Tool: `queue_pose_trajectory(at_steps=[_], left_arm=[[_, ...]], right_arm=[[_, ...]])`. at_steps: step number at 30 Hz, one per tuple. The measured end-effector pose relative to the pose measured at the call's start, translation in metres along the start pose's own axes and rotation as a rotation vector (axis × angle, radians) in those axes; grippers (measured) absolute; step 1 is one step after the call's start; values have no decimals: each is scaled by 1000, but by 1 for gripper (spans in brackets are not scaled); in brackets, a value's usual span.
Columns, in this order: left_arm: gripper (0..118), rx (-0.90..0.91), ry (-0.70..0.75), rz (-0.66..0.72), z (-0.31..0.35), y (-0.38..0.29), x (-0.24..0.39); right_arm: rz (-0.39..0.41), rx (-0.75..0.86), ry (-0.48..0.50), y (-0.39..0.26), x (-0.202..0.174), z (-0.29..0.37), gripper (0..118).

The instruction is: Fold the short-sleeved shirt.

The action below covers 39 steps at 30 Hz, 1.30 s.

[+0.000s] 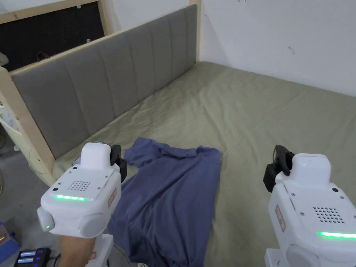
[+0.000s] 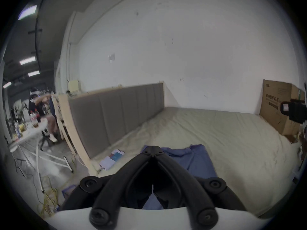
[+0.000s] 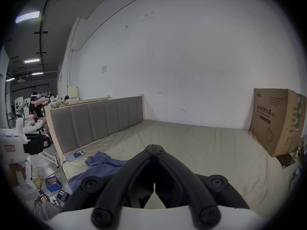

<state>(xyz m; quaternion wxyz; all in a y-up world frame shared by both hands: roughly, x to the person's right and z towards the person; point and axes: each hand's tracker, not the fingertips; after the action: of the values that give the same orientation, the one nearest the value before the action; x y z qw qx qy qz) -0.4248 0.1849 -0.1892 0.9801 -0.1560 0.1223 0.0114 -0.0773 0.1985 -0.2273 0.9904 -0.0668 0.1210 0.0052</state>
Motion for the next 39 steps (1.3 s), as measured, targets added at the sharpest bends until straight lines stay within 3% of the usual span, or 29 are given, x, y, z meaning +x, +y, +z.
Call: queue_pose_trajectory(at_steps=[5,7,10,11,12,13,20,21,23,25,26,27,34,39], left_arm=[[0,-274,-66,82,-75,-6,22],[10,-306,-57,81,-99,-12,29],[88,-430,-67,85,-140,-26,42],[106,-492,-67,88,-148,-34,46],[108,-514,-75,88,-157,-40,49],[108,-483,-89,85,-167,-44,53],[104,-719,-78,16,-222,-96,78],[95,-740,-56,-9,-225,-101,83],[48,-744,-45,-34,-224,-109,90],[35,-731,-73,-13,-217,-108,91],[15,-731,-68,-28,-217,-106,92],[3,-731,-74,-41,-217,-105,90],[2,-623,-221,187,-179,-56,69],[2,-496,-344,139,-136,6,98]], right_arm=[[3,-19,-74,-3,28,-1,0],[8,-31,-103,-6,38,-3,0],[12,-52,-142,-10,51,-6,0],[11,-58,-151,-12,56,-7,0],[10,-66,-162,-14,59,-8,0],[11,-74,-178,-16,63,-8,0],[7,-132,-244,-33,88,-6,0],[7,-138,-253,-35,91,-4,0],[3,-150,-268,-39,98,-2,0],[-7,-162,-275,-42,104,-1,0],[-10,-165,-281,-42,106,0,0],[-14,-164,-286,-42,108,2,0],[-29,-121,-301,-31,121,22,0],[-41,-87,-310,-25,134,43,0]])
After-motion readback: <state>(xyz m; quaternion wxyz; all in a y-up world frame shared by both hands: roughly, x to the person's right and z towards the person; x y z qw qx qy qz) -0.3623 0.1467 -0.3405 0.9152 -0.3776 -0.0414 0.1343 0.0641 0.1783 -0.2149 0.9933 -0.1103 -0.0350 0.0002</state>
